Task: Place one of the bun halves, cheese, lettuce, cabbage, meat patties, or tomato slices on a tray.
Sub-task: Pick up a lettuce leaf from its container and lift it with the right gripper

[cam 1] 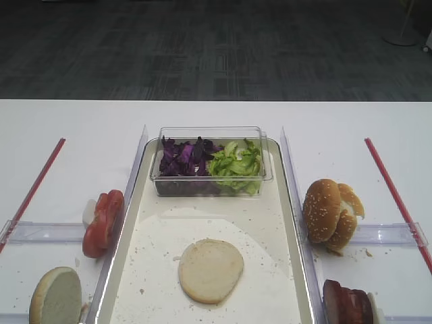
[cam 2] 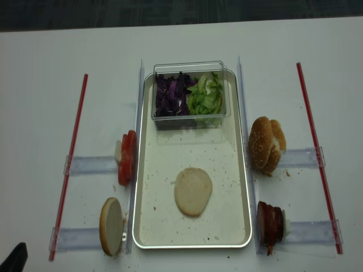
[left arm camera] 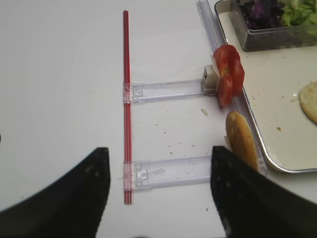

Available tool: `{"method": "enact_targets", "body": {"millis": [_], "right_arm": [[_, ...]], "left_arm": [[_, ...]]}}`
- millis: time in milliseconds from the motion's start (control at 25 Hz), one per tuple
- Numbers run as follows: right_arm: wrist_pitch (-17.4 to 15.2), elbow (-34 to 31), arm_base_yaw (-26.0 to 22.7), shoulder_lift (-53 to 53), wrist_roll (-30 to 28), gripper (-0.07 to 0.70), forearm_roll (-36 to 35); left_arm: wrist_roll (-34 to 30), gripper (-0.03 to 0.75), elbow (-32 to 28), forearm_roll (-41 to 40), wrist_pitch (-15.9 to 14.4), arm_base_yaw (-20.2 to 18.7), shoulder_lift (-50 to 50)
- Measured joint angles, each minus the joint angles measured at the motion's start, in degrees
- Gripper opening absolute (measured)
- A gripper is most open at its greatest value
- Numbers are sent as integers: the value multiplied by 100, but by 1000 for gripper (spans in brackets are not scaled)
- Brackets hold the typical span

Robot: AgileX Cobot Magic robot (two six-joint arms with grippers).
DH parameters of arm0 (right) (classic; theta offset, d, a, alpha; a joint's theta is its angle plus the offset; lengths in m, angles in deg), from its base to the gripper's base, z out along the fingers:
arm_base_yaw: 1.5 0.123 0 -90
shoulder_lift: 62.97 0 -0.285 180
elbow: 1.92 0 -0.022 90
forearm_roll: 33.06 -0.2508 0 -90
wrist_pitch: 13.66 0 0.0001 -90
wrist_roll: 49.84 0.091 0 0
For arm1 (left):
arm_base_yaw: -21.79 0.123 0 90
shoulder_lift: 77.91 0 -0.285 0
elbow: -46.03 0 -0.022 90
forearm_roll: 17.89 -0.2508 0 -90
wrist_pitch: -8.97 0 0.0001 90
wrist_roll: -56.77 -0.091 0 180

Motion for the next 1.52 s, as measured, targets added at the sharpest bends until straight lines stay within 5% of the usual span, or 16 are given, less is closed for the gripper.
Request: {"method": "enact_targets", "body": {"millis": [240,560,1520], "right_arm": [[472,572,0,1398,10,676,-149],[698,1513,0,3344,-205,676,-347],[862,3295,12,7416,-619,676,-953]], "left_arm": [[0,409,0,0,0,0,0],[0,409,0,0,0,0,0],[0,409,0,0,0,0,0]]}}
